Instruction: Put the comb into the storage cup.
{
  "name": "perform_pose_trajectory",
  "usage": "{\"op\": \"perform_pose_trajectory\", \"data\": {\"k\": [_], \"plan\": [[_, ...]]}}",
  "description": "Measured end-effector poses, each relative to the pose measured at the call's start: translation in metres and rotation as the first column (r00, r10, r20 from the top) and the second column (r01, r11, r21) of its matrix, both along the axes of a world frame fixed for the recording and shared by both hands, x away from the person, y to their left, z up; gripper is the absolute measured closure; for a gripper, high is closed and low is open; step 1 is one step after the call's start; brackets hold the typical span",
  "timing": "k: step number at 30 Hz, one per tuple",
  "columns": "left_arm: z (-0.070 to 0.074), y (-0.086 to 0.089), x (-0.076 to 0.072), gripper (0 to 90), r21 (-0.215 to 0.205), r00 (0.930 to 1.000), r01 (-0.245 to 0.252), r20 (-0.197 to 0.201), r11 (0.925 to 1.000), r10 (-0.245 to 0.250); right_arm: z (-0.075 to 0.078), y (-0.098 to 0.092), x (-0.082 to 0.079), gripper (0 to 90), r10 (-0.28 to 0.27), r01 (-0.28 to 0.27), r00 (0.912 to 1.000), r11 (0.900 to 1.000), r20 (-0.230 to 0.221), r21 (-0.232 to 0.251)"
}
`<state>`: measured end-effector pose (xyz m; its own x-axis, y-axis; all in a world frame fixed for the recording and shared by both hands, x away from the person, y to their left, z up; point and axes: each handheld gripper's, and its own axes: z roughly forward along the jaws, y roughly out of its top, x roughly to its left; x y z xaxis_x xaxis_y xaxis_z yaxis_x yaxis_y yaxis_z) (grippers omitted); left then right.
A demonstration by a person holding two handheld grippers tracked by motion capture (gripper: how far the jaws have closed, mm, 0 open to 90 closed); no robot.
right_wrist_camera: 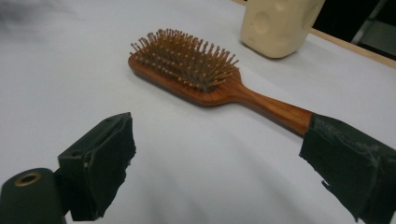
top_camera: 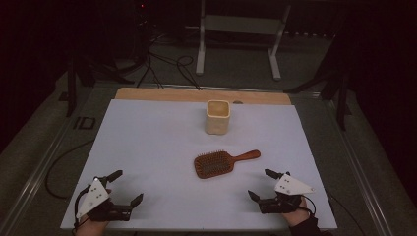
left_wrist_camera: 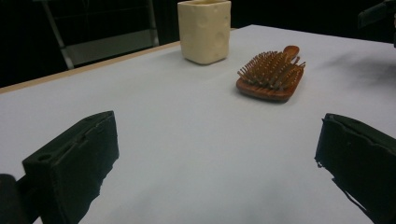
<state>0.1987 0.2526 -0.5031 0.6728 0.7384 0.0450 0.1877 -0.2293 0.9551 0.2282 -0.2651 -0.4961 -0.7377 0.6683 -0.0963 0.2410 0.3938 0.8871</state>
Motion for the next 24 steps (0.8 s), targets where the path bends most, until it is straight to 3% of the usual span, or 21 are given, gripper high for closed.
{"op": "perform_pose_trajectory", "data": {"k": [11, 24], "plan": [[0.0002, -0.0004, -0.0002, 0.0, 0.003, 1.0, 0.006, 0.001, 1.0, -0.006, -0.0011, 0.0, 0.002, 9.0, 0.01, -0.01, 0.9989, 1.0, -0.045, -0.017], [-0.0004, 0.0, 0.0, 0.0, 0.004, 0.9999, 0.012, -0.001, 0.9999, -0.012, 0.0048, 0.0039, -0.0002, 9.0, 0.028, -0.029, 0.9982, 0.999, -0.053, -0.019]]}}
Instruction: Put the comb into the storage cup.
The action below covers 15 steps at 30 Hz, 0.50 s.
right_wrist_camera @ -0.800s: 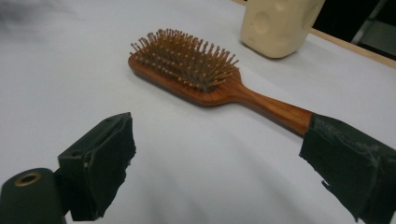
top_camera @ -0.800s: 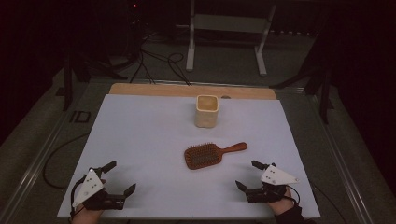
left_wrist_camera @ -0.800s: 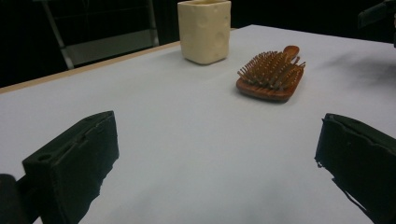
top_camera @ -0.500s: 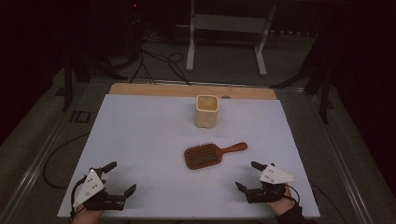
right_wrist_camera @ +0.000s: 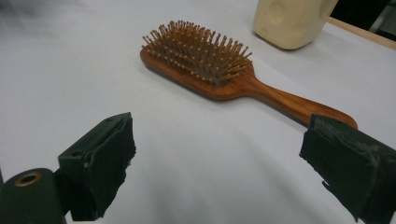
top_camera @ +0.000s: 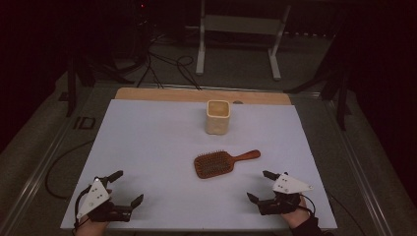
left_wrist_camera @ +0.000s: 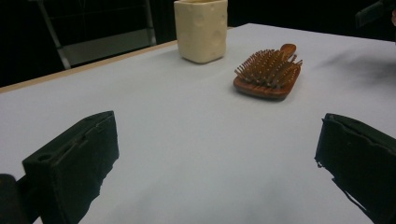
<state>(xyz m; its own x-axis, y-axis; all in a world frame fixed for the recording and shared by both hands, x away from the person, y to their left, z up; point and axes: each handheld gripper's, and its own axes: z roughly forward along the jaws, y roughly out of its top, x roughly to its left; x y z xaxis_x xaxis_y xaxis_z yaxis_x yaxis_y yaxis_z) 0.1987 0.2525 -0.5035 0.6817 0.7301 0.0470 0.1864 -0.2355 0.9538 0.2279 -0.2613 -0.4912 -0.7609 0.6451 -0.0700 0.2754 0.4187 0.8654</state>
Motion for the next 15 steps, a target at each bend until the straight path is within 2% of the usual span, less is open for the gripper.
{"op": "perform_pose_trajectory", "data": {"k": [9, 15], "plan": [[0.0, -0.001, 0.0, 0.0, 0.002, 1.0, 0.005, 0.003, 1.0, -0.005, 0.013, 0.001, -0.004, 9.0, 0.008, -0.008, 1.0, 1.0, -0.002, 0.004], [0.001, -0.001, 0.0, 0.0, -0.001, 1.0, -0.002, 0.003, 1.0, 0.002, 0.029, 0.0, -0.004, 9.0, 0.007, -0.007, 1.0, 1.0, 0.003, 0.003]]}}
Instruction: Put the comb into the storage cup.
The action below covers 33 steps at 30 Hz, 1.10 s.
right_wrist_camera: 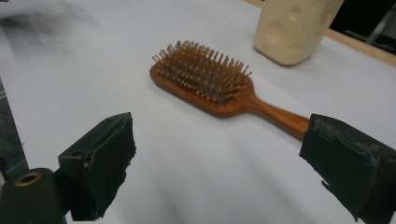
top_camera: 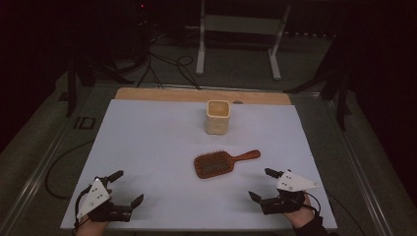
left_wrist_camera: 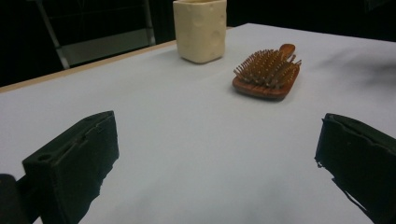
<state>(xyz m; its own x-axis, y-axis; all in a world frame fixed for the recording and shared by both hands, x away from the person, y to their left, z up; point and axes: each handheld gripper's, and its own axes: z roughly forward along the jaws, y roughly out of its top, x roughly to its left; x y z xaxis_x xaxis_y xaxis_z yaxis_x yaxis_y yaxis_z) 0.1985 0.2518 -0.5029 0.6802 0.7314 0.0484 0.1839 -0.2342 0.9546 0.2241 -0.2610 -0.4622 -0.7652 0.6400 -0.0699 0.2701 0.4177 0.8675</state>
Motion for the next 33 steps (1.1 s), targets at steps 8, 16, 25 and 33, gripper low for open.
{"op": "perform_pose_trajectory", "data": {"k": [8, 16, 25, 33], "plan": [[0.0, 0.0, 0.0, 0.0, 0.003, 1.0, -0.003, -0.001, 1.0, 0.003, 0.024, -0.004, 0.005, 9.0, 0.005, -0.004, 0.9991, 1.0, 0.042, -0.016], [0.001, 0.0, 0.001, 0.0, -0.01, 1.0, -0.005, 0.002, 0.9999, 0.005, 0.043, -0.004, 0.018, 9.0, -0.001, 0.001, 0.997, 1.0, 0.077, -0.008], [0.001, 0.002, 0.0, 0.0, -0.018, 0.9998, -0.018, 0.012, 0.9997, 0.018, 0.054, 0.0, 0.039, 9.0, -0.011, 0.012, 0.9961, 1.0, 0.088, -0.004], [0.001, 0.001, 0.0, 0.0, -0.013, 0.9999, -0.01, 0.012, 0.9999, 0.01, 0.059, 0.001, 0.063, 9.0, -0.019, 0.02, 0.9972, 1.0, 0.072, -0.004]]}}
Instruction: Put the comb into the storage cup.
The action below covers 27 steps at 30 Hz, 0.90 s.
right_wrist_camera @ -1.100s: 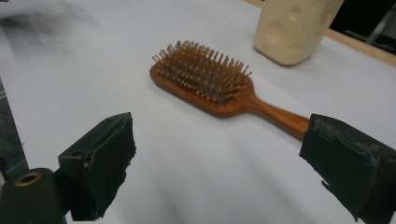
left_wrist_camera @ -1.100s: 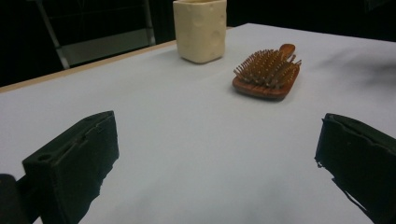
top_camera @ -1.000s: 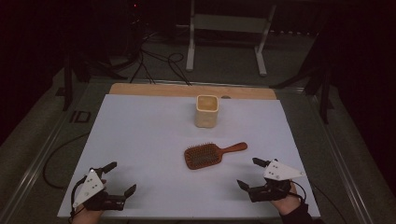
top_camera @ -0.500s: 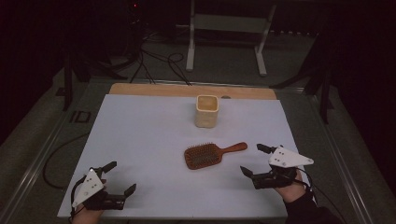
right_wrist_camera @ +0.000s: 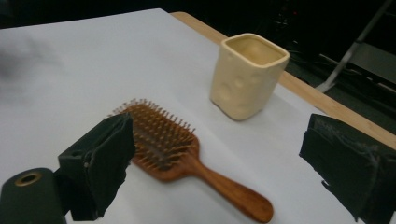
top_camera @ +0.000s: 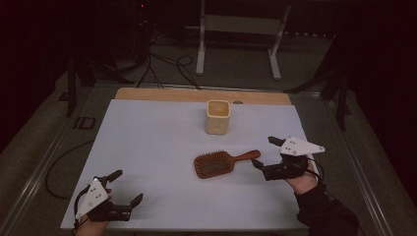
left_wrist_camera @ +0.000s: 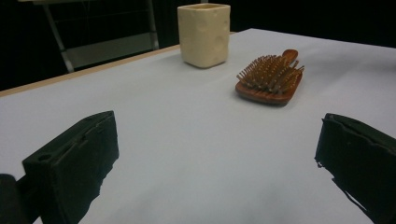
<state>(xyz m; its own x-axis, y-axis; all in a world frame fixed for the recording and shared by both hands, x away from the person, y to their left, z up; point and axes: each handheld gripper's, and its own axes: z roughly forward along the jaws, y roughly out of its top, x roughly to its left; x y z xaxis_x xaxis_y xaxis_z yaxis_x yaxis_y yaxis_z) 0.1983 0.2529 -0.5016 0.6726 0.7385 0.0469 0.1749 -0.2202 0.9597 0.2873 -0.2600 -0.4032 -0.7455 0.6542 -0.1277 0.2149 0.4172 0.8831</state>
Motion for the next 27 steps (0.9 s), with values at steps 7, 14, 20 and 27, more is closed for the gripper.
{"op": "perform_pose_trajectory", "data": {"k": [7, 14, 20, 27], "plan": [[0.0, -0.001, 0.0, 0.0, 0.002, 1.0, 0.001, -0.003, 1.0, -0.001, 0.0, 0.005, 0.02, 9.0, 0.002, -0.002, 0.9998, 1.0, -0.022, -0.003], [0.0, -0.001, 0.0, 0.0, 0.007, 1.0, 0.005, -0.002, 1.0, -0.005, -0.007, 0.01, 0.04, 9.1, -0.002, 0.002, 0.9984, 1.0, -0.057, -0.007], [0.0, -0.001, 0.0, 0.0, 0.007, 1.0, 0.006, -0.001, 1.0, -0.006, -0.018, 0.012, 0.056, 9.8, -0.014, 0.013, 0.9953, 1.0, -0.096, -0.017], [0.0, -0.001, 0.0, 0.0, 0.006, 1.0, 0.007, 0.0, 1.0, -0.007, -0.031, 0.012, 0.07, 13.5, -0.026, 0.023, 0.9912, 0.999, -0.13, -0.022]]}}
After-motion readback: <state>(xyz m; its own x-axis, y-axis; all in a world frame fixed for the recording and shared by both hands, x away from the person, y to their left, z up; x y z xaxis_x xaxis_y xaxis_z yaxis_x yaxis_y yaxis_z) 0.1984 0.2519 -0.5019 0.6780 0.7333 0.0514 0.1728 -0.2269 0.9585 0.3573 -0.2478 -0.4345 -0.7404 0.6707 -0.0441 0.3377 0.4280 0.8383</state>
